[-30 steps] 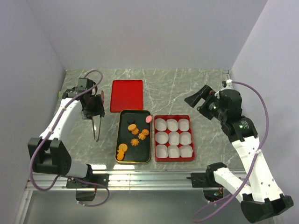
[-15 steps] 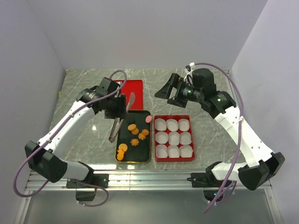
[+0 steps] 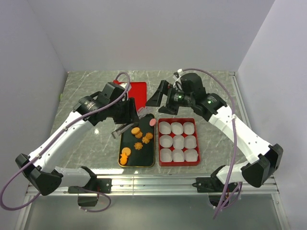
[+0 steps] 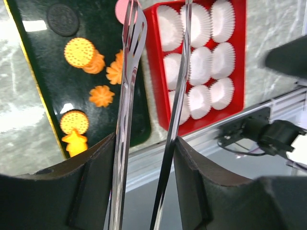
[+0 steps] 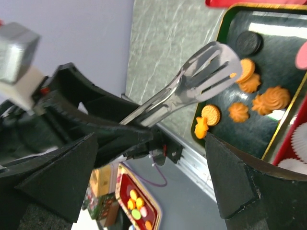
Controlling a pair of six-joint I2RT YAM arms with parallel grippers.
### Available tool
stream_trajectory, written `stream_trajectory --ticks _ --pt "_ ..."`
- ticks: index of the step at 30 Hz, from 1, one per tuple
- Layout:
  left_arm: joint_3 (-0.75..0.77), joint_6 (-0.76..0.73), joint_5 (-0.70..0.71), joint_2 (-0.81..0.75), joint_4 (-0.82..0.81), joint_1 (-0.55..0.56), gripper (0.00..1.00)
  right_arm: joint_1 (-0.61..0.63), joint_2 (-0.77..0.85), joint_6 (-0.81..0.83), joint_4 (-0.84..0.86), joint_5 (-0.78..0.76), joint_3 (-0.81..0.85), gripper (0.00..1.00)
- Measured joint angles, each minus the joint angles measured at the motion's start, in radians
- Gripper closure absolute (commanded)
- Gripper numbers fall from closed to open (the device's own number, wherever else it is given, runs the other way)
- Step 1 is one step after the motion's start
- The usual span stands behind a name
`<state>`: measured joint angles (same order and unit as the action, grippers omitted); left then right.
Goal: Pack the cookies
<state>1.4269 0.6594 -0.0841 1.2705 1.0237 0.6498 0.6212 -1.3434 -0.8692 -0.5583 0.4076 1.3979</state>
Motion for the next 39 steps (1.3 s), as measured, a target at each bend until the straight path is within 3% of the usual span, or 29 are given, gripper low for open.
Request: stream_trajectory --ticks 19,25,28,31,32,35,39 --pt "0.031 0.098 0.057 -0.071 0.012 0.109 0.51 0.136 -0.081 -0.100 0.027 0.019 -0.020 0.03" --pt "0.092 0.111 0.099 -0.059 0.016 0.194 0.52 0.147 -0.139 -0.105 0.022 0.032 -0.014 0.10" --pt "0.109 0.119 0.129 -0.055 0.024 0.220 0.53 0.147 -0.154 -0.113 0.021 0.041 -0.014 0.20" --pt "0.110 0.125 0.140 -0.052 0.032 0.231 0.54 0.149 -0.154 -0.132 0.031 0.054 -0.010 0.41" --pt "0.110 0.129 0.143 -0.049 0.032 0.235 0.53 0.149 -0.154 -0.138 0.039 0.058 -0.007 0.54" --pt "0.110 0.142 0.145 -0.040 0.031 0.240 0.53 0.154 -0.155 -0.146 0.062 0.078 -0.003 0.72" --pt "0.110 0.151 0.161 -0.044 0.028 0.241 0.51 0.155 -0.165 -0.140 0.058 0.088 -0.003 0.83"
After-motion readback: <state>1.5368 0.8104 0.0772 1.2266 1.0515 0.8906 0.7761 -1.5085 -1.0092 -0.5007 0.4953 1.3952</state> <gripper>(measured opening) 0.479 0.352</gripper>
